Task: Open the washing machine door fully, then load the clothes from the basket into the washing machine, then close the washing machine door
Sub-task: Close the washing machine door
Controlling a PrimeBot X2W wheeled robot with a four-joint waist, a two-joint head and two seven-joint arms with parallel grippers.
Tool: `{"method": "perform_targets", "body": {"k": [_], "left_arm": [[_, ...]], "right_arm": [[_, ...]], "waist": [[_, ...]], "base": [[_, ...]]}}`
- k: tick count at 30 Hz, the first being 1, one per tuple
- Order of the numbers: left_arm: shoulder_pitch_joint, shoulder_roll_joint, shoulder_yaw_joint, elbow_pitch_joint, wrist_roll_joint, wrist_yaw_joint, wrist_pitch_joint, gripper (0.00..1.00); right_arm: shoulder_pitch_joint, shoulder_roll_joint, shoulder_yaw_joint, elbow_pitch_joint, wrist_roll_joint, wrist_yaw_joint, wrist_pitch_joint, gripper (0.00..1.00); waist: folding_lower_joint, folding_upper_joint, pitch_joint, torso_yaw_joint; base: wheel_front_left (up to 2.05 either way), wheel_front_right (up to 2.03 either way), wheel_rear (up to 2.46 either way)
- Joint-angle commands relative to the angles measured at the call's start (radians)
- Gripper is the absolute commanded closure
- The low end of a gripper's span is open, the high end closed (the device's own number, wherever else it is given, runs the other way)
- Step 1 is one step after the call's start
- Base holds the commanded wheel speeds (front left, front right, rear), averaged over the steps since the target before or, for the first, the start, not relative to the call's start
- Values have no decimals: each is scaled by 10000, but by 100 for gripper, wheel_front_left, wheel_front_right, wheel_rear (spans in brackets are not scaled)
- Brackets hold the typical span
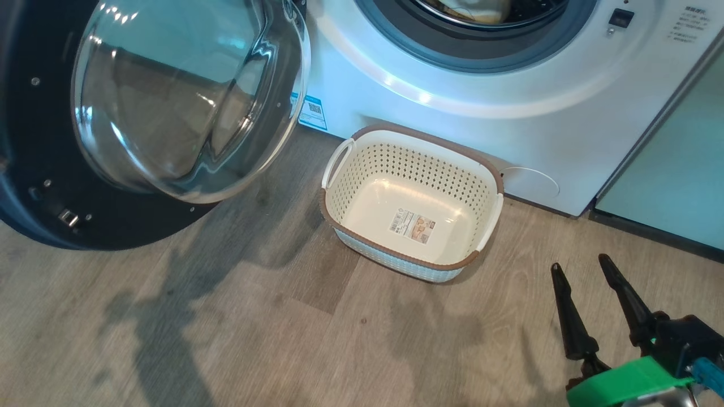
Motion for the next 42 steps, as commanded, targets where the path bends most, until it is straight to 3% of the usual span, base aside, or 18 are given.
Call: {"method": "perform_targets", "body": {"k": [1, 17, 28, 42], "left_arm": [[-41, 496, 157, -386, -84, -120, 183, 100], [46, 322, 52, -611, -678, -709, 1120, 100], [476, -35, -130, -1489, -1260, -1082, 2140, 100], [1139, -412, -468, -2882, -1457, -1144, 2828, 100]], "right_arm": [[-417, -122, 237, -266, -16, -29, -24, 0], [-473, -82, 226, -182, -17, -29, -83, 0], [-560, -28, 227, -156, -4, -29, -131, 0], [-800, 182, 228, 183, 84, -29, -492, 0]], "waist": [[0, 0, -5, 0], [0, 0, -10, 38], [0, 0, 30, -34], [0, 0, -52, -672]], "base": [[0, 0, 0], [0, 0, 0], [0, 0, 0], [0, 0, 0]]}}
